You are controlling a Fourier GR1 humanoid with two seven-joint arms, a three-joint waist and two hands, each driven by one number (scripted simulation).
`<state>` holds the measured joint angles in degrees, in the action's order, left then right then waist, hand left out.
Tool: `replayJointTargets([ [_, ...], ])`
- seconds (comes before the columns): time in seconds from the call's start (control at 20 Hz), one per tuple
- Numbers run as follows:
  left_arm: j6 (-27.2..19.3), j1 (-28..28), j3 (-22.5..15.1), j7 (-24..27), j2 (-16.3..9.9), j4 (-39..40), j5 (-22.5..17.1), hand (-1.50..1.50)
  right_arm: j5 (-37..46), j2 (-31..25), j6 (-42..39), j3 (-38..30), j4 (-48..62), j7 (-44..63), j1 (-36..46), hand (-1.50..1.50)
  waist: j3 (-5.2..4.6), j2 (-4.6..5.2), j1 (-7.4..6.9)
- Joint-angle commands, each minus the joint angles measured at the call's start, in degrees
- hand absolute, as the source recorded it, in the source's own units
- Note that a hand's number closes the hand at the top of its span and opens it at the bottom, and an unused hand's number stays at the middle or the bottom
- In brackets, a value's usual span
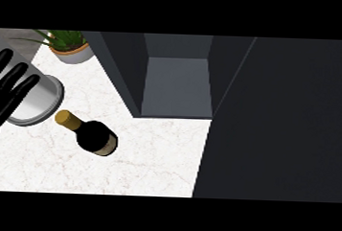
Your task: Pick up the wine, place it into the cabinet and close the cabinet
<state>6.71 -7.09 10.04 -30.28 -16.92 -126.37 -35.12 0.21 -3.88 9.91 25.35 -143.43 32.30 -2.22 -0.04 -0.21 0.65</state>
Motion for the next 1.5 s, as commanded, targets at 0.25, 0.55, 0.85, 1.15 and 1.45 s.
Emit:
replayJointTargets([
  [0.25,3.9,2.3,-2.2,6.7,3.0,7.1,6.4,-1.5,9.8,-2.0,5.1,6.1,-12.2,7.9,0.4,-1.5,-0.08,-0.14,0.44],
  [0.55,6.8,0.6,-1.1,8.5,2.1,12.3,6.5,-1.5,10.5,-3.8,6.4,6.2,-11.1,8.5,2.5,-1.5,-0.06,-0.06,0.3],
  [0.85,12.6,4.0,1.9,18.4,2.5,20.7,9.2,-1.5,10.0,-3.9,8.5,5.6,-8.3,7.9,4.2,-1.5,-0.04,0.03,-0.19],
  [1.15,14.0,5.6,0.2,26.4,4.7,28.1,16.5,-1.5,6.9,-8.3,7.9,4.6,-12.9,7.4,0.7,-1.5,-0.01,0.01,0.33],
  [1.45,17.9,7.8,1.5,33.3,3.8,34.7,18.5,-1.5,8.4,-9.0,9.7,5.6,-11.9,8.1,3.1,-1.5,-0.04,-0.01,0.04],
])
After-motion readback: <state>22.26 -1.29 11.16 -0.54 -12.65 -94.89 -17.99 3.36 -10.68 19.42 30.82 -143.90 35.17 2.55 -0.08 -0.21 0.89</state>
